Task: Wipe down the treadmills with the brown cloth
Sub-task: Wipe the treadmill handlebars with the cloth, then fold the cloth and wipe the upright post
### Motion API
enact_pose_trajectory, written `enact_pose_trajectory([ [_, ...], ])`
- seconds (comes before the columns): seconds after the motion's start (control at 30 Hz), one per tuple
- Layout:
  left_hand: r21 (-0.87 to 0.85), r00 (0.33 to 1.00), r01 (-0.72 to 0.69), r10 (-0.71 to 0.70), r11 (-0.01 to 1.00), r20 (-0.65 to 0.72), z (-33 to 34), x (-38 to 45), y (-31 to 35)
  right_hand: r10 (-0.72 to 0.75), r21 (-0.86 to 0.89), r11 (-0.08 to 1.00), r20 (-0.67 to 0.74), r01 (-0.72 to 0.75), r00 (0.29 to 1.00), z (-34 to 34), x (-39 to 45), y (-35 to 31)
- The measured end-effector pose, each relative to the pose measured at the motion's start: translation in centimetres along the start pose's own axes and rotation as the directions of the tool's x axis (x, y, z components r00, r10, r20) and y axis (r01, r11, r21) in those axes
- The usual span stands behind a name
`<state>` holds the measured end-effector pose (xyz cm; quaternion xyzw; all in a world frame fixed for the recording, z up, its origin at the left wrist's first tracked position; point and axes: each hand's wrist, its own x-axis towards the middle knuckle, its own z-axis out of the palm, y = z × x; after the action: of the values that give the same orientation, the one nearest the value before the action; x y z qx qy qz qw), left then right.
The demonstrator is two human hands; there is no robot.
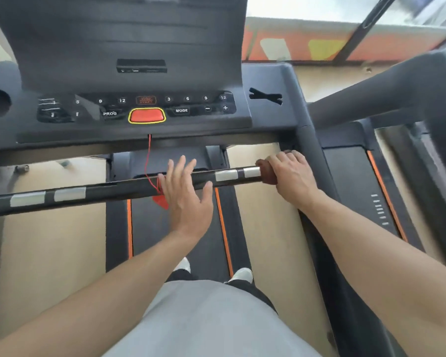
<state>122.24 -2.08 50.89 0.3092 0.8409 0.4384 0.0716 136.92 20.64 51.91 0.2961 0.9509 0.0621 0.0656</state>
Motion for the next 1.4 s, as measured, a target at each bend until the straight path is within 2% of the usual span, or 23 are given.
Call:
enact_pose_trajectory([
  [0.13, -0.038, 0.99, -0.001, 0.007, 0.999, 0.139, -0.1, 0.2, 0.5, 0.115, 0.162, 0.981, -0.043, -0.107, 0.992, 0.3, -0.5, -2.4],
  [0.23, -0.002, 0.987, 0.042, -0.041, 0.999, 0.156, -1.0, 1.3, 0.2, 0.164, 0.212, 0.963, 0.015, -0.164, 0.986, -0.8, -0.6, -3.6],
  [0.33, -0.078, 0.979, 0.156, -0.143, 0.985, 0.147, -1.8, 2.7, 0.8, -0.001, 0.22, 0.975, 0.03, -0.006, 1.0, -1.8, 0.1, -7.9],
  [0.43, -0.188, 0.964, 0.23, -0.198, 0.955, 0.176, -1.9, 3.9, 1.9, -0.217, 0.273, 0.934, -0.08, 0.23, 0.973, -1.2, 0.6, -14.9],
  [0.5, -0.239, 0.961, 0.248, -0.207, 0.939, 0.184, -2.2, 4.8, 2.3, -0.253, 0.255, 0.924, -0.15, 0.285, 0.956, -0.8, 1.0, -17.1],
  [0.6, -0.255, 0.969, 0.223, -0.184, 0.941, 0.167, -2.4, 5.9, 2.5, -0.273, 0.275, 0.905, -0.21, 0.325, 0.939, -0.4, 0.9, -15.7],
  [0.67, -0.253, 0.969, 0.223, -0.186, 0.941, 0.161, -2.3, 5.9, 2.6, -0.227, 0.277, 0.921, -0.186, 0.273, 0.956, -0.5, 0.5, -12.5],
  [0.8, -0.245, 0.949, 0.24, -0.175, 0.939, 0.261, -1.7, 4.1, 3.3, 0.038, 0.154, 0.987, -0.011, -0.036, 0.999, -0.5, -1.1, -2.5],
  [0.87, -0.222, 0.942, 0.218, -0.146, 0.95, 0.303, -1.4, 2.7, 3.9, 0.111, 0.116, 0.987, 0.042, -0.115, 0.993, -0.5, -1.4, -0.2],
  [0.93, -0.234, 0.936, 0.208, -0.124, 0.95, 0.328, -1.4, 1.3, 4.6, 0.177, 0.237, 0.955, 0.041, -0.182, 0.983, -0.8, -1.4, -1.1],
  [1.0, -0.268, 0.924, 0.246, -0.143, 0.931, 0.354, -1.3, 0.0, 5.3, 0.296, 0.47, 0.836, 0.047, -0.283, 0.954, -1.7, -1.9, -3.0],
  [1.03, -0.264, 0.912, 0.275, -0.165, 0.924, 0.375, -1.2, -0.6, 5.7, 0.342, 0.619, 0.723, 0.067, -0.308, 0.937, -2.4, -2.8, -3.7],
  [1.1, -0.204, 0.853, 0.338, -0.207, 0.919, 0.478, -1.2, -1.6, 7.0, 0.326, 0.882, 0.389, 0.14, -0.267, 0.935, -5.7, -5.8, -5.1],
  [1.13, -0.177, 0.794, 0.367, -0.208, 0.913, 0.572, -1.2, -2.1, 7.6, 0.312, 0.952, 0.186, 0.177, -0.243, 0.933, -7.2, -7.6, -5.7],
  [1.17, -0.18, 0.71, 0.398, -0.178, 0.9, 0.681, -1.2, -2.7, 8.2, 0.299, 0.961, -0.006, 0.265, -0.276, 0.917, -8.4, -9.4, -6.3],
  [1.2, -0.186, 0.613, 0.426, -0.131, 0.885, 0.779, -1.2, -3.4, 8.8, 0.284, 0.94, -0.145, 0.337, -0.308, 0.898, -9.5, -11.2, -6.8],
  [1.23, -0.181, 0.531, 0.423, -0.081, 0.888, 0.843, -1.1, -4.3, 9.2, 0.263, 0.915, -0.237, 0.385, -0.327, 0.885, -9.9, -13.0, -7.1],
  [1.27, -0.161, 0.479, 0.382, -0.046, 0.91, 0.877, -0.8, -5.2, 9.3, 0.24, 0.89, -0.307, 0.416, -0.338, 0.877, -10.0, -14.7, -7.3],
  [1.33, -0.104, 0.435, 0.256, -0.018, 0.961, 0.9, -0.1, -7.3, 9.7, 0.262, 0.848, -0.406, 0.464, -0.339, 0.846, -8.9, -17.9, -7.2],
  [1.4, -0.07, 0.425, 0.163, -0.006, 0.984, 0.905, 0.7, -9.6, 10.1, 0.273, 0.794, -0.517, 0.507, -0.319, 0.818, -7.9, -21.0, -6.6],
])
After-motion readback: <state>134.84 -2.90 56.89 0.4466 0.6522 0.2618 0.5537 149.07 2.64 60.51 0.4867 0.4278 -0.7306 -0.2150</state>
